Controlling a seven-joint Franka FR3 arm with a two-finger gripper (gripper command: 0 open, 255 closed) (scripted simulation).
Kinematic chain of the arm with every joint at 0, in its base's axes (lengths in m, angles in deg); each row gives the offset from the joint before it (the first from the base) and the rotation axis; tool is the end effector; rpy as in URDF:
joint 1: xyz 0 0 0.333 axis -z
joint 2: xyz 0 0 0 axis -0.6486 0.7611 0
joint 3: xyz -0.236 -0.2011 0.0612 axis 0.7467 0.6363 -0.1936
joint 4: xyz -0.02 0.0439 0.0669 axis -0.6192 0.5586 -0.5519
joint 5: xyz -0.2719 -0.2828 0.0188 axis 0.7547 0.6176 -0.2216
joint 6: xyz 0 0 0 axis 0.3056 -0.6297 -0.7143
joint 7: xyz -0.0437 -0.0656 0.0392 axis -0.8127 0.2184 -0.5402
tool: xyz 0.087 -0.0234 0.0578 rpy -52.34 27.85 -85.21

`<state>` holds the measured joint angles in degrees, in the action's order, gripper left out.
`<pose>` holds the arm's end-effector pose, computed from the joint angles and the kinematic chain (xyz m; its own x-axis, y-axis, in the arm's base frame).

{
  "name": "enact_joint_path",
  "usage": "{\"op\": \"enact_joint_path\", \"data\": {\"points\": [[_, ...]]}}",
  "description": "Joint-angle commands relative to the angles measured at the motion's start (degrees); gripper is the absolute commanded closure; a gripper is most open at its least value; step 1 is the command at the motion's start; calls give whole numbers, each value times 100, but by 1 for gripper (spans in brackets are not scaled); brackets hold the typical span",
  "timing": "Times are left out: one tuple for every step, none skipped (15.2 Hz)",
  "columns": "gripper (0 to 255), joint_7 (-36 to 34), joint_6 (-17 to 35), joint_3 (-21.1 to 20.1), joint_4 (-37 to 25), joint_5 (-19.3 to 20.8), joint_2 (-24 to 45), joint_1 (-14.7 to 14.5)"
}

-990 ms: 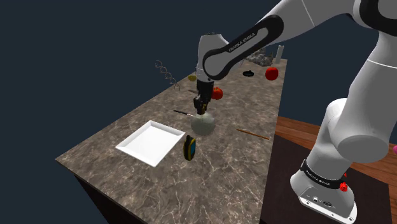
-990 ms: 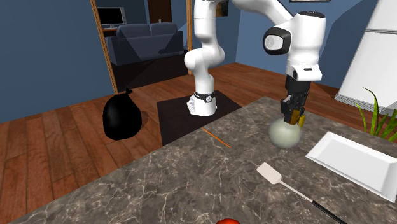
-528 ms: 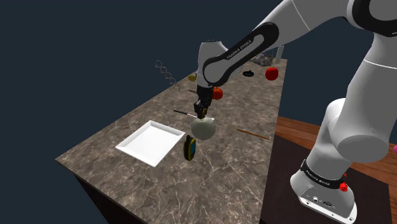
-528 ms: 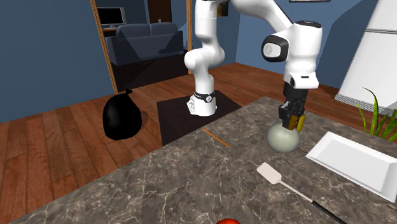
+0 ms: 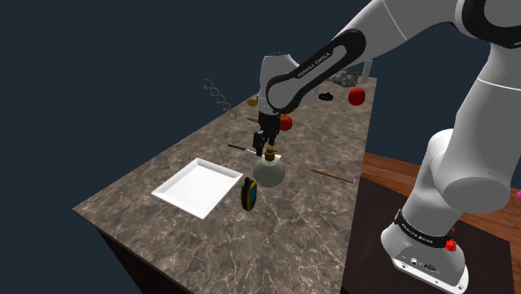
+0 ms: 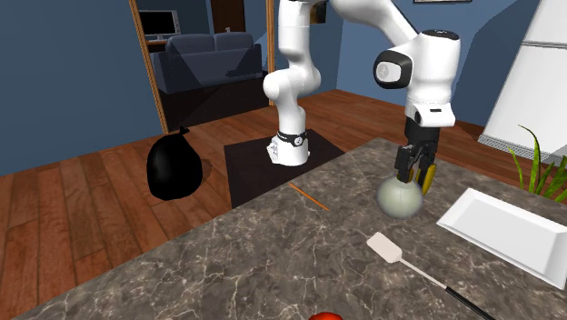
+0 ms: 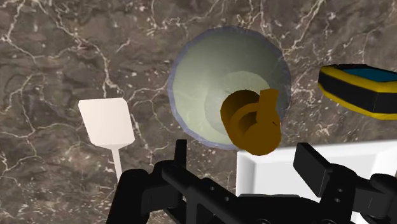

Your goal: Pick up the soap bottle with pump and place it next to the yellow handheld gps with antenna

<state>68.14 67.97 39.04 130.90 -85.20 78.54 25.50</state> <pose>0.5072 0.0912 0.3503 0.9820 0.1725 0.0768 0.1761 -0.9834 -0.0438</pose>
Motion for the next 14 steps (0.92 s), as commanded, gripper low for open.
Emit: {"op": "enact_joint_path", "data": {"points": [[0, 0, 0, 0, 0, 0, 0, 0], [0, 0, 2, 0, 1, 0, 0, 0], [0, -19, -188, 4, -54, 27, -135, 4], [0, -36, -378, 7, -118, 52, -263, 9], [0, -51, -569, 10, -189, 75, -383, 13], [0, -62, -720, 11, -251, 91, -473, 17], [0, -62, -720, 11, -251, 91, -473, 17], [0, -62, -720, 11, -250, 91, -474, 17], [0, -62, -720, 11, -251, 91, -473, 17], [0, -62, -720, 11, -251, 91, -473, 17], [0, -62, -720, 11, -251, 91, -473, 17], [0, -62, -720, 11, -251, 91, -473, 17], [0, -62, -720, 11, -251, 91, -473, 17], [0, -62, -720, 11, -251, 91, -473, 17]]}}
